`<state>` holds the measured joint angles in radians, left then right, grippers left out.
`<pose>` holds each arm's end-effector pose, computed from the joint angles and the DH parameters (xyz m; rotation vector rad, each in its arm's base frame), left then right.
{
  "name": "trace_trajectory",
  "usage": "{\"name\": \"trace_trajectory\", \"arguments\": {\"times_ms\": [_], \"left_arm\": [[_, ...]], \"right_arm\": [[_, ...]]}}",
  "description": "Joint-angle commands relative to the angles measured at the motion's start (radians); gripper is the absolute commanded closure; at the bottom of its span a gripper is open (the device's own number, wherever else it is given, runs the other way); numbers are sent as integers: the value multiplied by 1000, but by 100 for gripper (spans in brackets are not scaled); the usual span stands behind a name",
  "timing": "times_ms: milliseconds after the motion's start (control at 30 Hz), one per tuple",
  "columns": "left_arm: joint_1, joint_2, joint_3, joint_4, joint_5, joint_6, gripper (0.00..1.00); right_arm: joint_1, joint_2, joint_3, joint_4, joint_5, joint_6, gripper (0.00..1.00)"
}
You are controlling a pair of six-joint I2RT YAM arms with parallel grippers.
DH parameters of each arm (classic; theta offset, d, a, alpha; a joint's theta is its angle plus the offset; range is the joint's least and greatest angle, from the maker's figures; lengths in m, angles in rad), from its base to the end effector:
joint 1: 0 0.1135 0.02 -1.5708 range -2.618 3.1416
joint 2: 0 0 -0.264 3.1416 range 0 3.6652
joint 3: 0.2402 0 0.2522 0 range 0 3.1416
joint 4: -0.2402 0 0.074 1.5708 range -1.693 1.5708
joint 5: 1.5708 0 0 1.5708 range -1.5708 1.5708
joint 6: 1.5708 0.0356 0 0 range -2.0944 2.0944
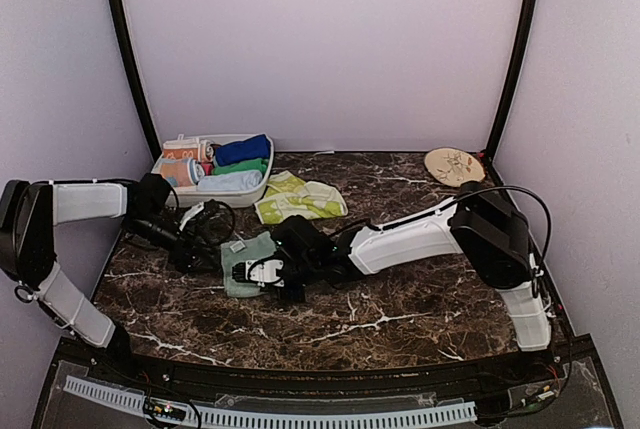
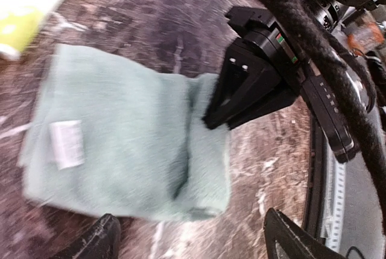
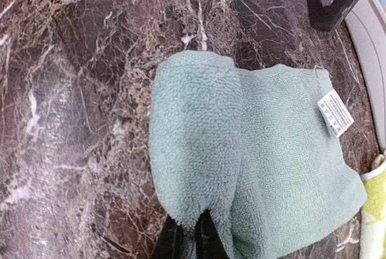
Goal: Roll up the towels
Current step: Roll the towel at the center of the board.
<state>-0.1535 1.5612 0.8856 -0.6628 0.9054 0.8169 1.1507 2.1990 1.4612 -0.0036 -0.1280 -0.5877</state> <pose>0.2608 -0.0687 0.1777 1.2629 2.0976 -1.0313 0.1906 0.4377 0.1329 -1.8326 1.4620 0.4308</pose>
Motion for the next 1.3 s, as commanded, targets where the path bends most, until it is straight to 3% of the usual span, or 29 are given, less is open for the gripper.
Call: {"name": "trace_trajectory", "arguments": {"times_ms": [0, 100, 300, 433, 633, 867, 967, 1100, 1267], "left_arm": [[63, -96, -62, 38, -47, 92, 18], [63, -111, -90, 86, -102, 86, 24], [11, -4, -45, 177, -209, 4, 36], [-87, 31, -39, 242, -271, -2, 37], [-97, 93, 8, 282, -227, -72, 40], [-29, -12, 4, 322, -192, -115, 40], [-17, -125, -14, 272, -172, 4, 36], [-154, -216, -38, 108, -235, 164, 36], [-396, -236, -110, 109, -343, 151, 38]], "right_arm": [[3, 87, 85, -325, -143, 180, 100], [-4, 100, 134, -431, -211, 285, 100], [-3, 17, 68, -498, -266, 497, 100], [-5, -34, 8, -501, -348, 614, 100], [-15, 18, 45, -545, -431, 712, 100], [-88, 114, 53, -448, -580, 935, 100], [-138, 141, 22, -384, -629, 1050, 100], [-176, 155, 2, -311, -685, 1145, 100], [-187, 177, 24, -300, -706, 1194, 100]]}}
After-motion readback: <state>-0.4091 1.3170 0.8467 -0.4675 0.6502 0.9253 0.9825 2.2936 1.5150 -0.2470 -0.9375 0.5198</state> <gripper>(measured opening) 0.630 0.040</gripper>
